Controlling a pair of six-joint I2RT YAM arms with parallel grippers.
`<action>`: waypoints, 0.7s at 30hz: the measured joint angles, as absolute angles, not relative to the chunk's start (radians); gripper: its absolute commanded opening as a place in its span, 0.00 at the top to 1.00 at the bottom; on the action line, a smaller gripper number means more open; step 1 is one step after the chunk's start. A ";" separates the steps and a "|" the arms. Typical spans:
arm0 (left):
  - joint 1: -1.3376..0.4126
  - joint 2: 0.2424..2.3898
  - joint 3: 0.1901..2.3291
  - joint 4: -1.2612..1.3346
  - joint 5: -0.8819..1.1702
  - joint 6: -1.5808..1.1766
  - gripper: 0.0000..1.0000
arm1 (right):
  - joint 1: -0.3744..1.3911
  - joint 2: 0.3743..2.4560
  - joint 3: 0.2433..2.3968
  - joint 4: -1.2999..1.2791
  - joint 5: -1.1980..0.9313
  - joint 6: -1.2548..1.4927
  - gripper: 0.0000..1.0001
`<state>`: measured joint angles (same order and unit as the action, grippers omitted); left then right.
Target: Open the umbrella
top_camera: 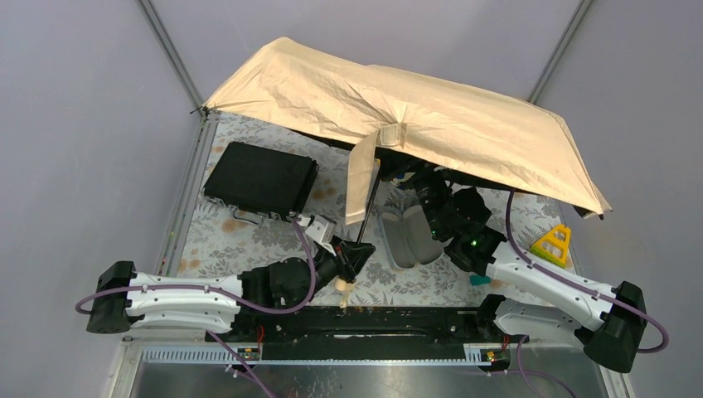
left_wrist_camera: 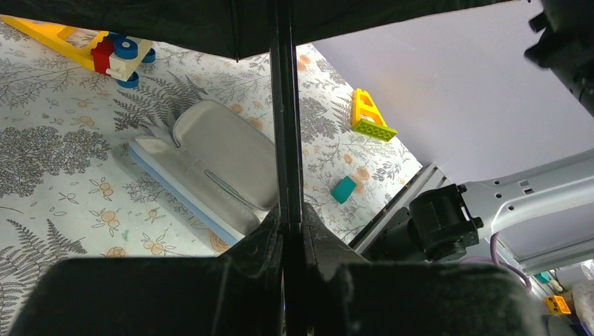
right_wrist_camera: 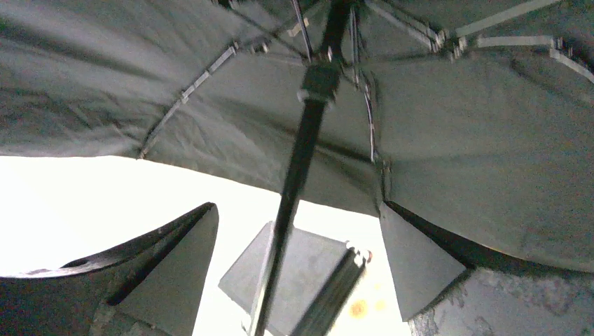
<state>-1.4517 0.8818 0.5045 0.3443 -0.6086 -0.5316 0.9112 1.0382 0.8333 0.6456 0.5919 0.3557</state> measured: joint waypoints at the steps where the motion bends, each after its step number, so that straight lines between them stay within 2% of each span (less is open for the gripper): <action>1: -1.451 0.884 0.505 0.346 -0.609 -0.531 1.00 | 0.918 1.026 0.814 0.631 0.589 0.375 0.08; 4: -1.448 0.892 0.505 0.355 -0.608 -0.527 1.00 | 0.924 1.015 0.788 0.567 0.571 0.428 0.12; 6: -1.448 0.899 0.505 0.363 -0.605 -0.519 1.00 | 0.928 1.016 0.788 0.516 0.546 0.463 0.21; 10: -1.446 0.923 0.505 0.380 -0.585 -0.475 1.00 | 0.946 1.019 0.788 0.465 0.505 0.509 0.56; 11: -1.446 0.930 0.505 0.382 -0.577 -0.460 0.96 | 0.948 1.020 0.788 0.459 0.502 0.513 0.64; 13: -1.446 0.937 0.505 0.378 -0.556 -0.427 0.77 | 0.949 1.020 0.788 0.453 0.503 0.523 0.81; 15: -1.445 0.936 0.508 0.361 -0.537 -0.382 0.49 | 0.950 1.017 0.788 0.448 0.520 0.549 0.98; 17: -1.444 0.926 0.536 0.319 -0.521 -0.344 0.27 | 0.951 1.015 0.788 0.437 0.537 0.531 1.00; 18: -1.444 0.912 0.557 0.294 -0.514 -0.324 0.20 | 0.951 1.013 0.788 0.436 0.542 0.521 1.00; 21: -1.444 0.850 0.605 0.222 -0.509 -0.274 0.09 | 0.939 0.997 0.789 0.413 0.549 0.492 1.00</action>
<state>-1.4437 0.8497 0.6052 0.2222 -0.5087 -0.2745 0.9390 0.9974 0.7895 0.4133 0.5491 0.4923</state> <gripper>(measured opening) 0.824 0.154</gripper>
